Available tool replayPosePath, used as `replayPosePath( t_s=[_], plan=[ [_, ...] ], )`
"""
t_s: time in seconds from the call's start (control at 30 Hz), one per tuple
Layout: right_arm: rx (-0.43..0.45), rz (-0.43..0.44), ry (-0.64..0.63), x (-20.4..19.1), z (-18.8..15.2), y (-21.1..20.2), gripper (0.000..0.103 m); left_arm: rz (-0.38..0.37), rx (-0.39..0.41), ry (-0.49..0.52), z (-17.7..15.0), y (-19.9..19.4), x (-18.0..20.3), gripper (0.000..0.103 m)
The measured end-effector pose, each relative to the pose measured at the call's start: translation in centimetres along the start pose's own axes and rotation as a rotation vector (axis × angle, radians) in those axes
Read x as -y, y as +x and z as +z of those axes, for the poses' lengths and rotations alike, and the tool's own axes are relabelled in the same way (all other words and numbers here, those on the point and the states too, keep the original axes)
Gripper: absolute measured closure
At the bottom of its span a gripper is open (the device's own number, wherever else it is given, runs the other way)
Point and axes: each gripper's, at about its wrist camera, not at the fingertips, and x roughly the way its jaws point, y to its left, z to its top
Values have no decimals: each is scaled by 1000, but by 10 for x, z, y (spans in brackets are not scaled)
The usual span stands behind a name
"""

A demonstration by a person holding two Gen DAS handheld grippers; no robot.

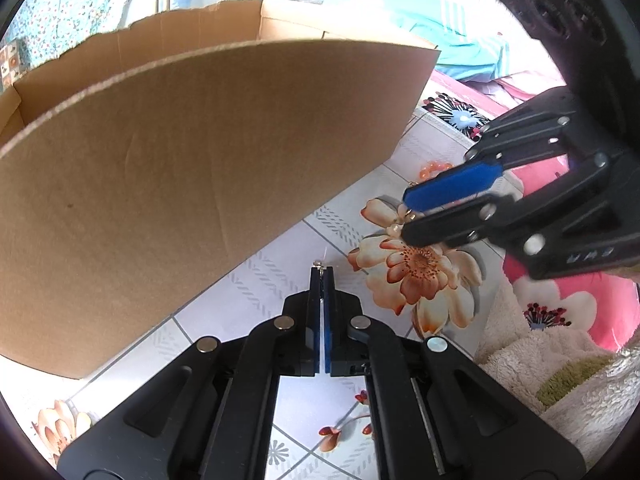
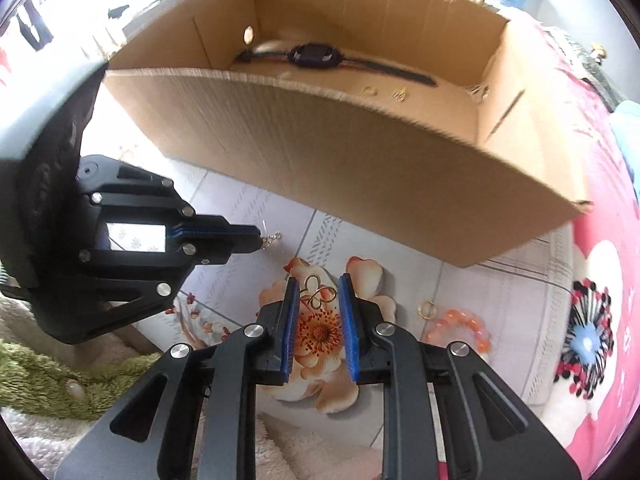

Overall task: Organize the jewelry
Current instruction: 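Carry both gold charms into the box and open both grippers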

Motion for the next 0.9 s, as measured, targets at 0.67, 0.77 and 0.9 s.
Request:
replayPosePath(
  t_s=[0.67, 0.77, 0.9],
  plan=[
    [333, 134, 32, 35, 70, -105, 83, 0, 150, -53, 104, -92, -17, 103],
    [202, 181, 54, 45, 100, -69, 83, -31, 19, -171, 123, -56, -51, 103],
    [19, 175, 58, 51, 122, -21, 83, -73, -138, -325, 135, -16, -93, 103]
  ],
)
